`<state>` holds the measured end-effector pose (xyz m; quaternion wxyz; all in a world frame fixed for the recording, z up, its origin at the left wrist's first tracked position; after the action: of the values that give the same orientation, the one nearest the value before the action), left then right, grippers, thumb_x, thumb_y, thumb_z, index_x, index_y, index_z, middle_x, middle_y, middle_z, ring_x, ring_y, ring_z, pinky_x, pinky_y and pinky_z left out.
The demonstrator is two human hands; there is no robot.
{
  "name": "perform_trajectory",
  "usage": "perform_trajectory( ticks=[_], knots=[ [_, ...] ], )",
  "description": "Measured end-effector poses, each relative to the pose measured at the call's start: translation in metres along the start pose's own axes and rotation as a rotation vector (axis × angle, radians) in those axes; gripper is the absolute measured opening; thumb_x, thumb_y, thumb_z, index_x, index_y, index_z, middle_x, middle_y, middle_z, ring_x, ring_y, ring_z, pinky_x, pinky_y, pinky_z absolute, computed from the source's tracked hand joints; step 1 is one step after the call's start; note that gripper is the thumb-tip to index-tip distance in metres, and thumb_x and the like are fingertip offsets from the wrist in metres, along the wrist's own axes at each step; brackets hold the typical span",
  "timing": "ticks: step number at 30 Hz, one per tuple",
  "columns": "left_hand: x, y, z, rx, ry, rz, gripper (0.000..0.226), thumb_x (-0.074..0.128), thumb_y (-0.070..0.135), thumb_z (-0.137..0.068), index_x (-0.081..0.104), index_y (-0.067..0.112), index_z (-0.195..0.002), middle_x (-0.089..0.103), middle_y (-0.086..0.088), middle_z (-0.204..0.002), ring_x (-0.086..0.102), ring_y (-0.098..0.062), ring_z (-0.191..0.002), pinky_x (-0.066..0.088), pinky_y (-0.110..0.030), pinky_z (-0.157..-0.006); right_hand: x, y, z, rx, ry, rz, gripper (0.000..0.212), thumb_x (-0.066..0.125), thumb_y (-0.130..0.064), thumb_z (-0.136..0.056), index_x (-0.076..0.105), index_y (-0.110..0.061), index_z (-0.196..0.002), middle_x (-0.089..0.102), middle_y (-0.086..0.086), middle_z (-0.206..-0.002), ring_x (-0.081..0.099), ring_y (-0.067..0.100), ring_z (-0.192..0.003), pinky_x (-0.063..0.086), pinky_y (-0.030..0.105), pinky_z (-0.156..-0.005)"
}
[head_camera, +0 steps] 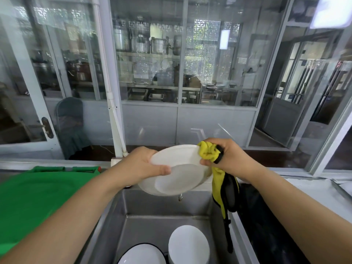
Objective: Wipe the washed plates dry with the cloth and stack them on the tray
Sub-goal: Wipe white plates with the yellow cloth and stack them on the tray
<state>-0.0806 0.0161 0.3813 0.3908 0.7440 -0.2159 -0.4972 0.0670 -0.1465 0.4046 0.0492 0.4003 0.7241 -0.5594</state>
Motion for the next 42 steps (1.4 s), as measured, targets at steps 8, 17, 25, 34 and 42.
perform_trajectory(
  ticks=[8, 17, 25, 34, 42],
  knots=[
    [0.021, -0.007, 0.01, -0.05, 0.198, 0.529, 0.018, 0.084, 0.032, -0.063, 0.078, 0.025, -0.078, 0.076, -0.002, -0.084, 0.073, -0.016, -0.078, 0.057, -0.024, -0.064, 0.023, -0.007, 0.013, -0.353, 0.471, 0.34, 0.074, 0.084, -0.021, -0.069, 0.05, -0.006, -0.133, 0.048, 0.004, -0.137, 0.044, 0.014, -0.129, 0.033, 0.027, -0.109],
    [0.032, 0.0, 0.006, -0.089, 0.298, 0.715, 0.024, 0.059, 0.039, -0.079, 0.076, 0.025, -0.071, 0.074, -0.001, -0.071, 0.07, -0.011, -0.064, 0.053, -0.021, -0.054, 0.064, -0.026, 0.009, -0.686, 0.356, 0.703, 0.047, 0.063, -0.027, -0.089, 0.057, -0.007, -0.131, 0.047, 0.006, -0.143, 0.038, 0.028, -0.137, 0.038, 0.049, -0.105],
    [0.018, -0.013, 0.013, -0.155, 0.504, 0.819, 0.025, 0.059, 0.033, -0.09, 0.077, 0.036, -0.072, 0.075, 0.004, -0.079, 0.072, -0.011, -0.068, 0.053, -0.021, -0.051, 0.017, 0.011, 0.012, -0.201, 0.617, 0.218, 0.05, 0.062, -0.001, -0.086, 0.054, -0.025, -0.129, 0.044, -0.025, -0.135, 0.042, 0.008, -0.128, 0.04, 0.044, -0.106],
    [0.021, -0.015, 0.0, -0.231, 0.56, 0.857, 0.025, 0.063, 0.04, -0.088, 0.072, 0.018, -0.081, 0.075, -0.004, -0.076, 0.072, -0.021, -0.067, 0.055, -0.033, -0.055, 0.08, -0.023, 0.016, -0.598, 0.311, 0.611, 0.048, 0.067, -0.009, -0.084, 0.055, -0.002, -0.13, 0.047, 0.011, -0.142, 0.036, 0.029, -0.137, 0.034, 0.042, -0.11],
    [-0.007, -0.025, 0.004, -0.217, 0.608, 0.845, 0.029, 0.063, 0.042, -0.087, 0.066, 0.014, -0.091, 0.075, 0.003, -0.076, 0.07, -0.015, -0.069, 0.053, -0.026, -0.057, 0.05, 0.007, 0.038, -0.581, 0.273, 0.626, 0.049, 0.077, 0.01, -0.069, 0.066, -0.001, -0.116, 0.056, 0.01, -0.131, 0.044, 0.025, -0.129, 0.038, 0.04, -0.107]
  ],
)
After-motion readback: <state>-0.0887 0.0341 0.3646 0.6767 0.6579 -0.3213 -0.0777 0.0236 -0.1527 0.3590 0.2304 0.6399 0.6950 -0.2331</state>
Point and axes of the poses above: each hand's wrist, its own z-axis away from the middle knuckle, its own x-axis out of the palm, y = z × x, the point moved 5 cm from there along -z, towards the middle knuckle
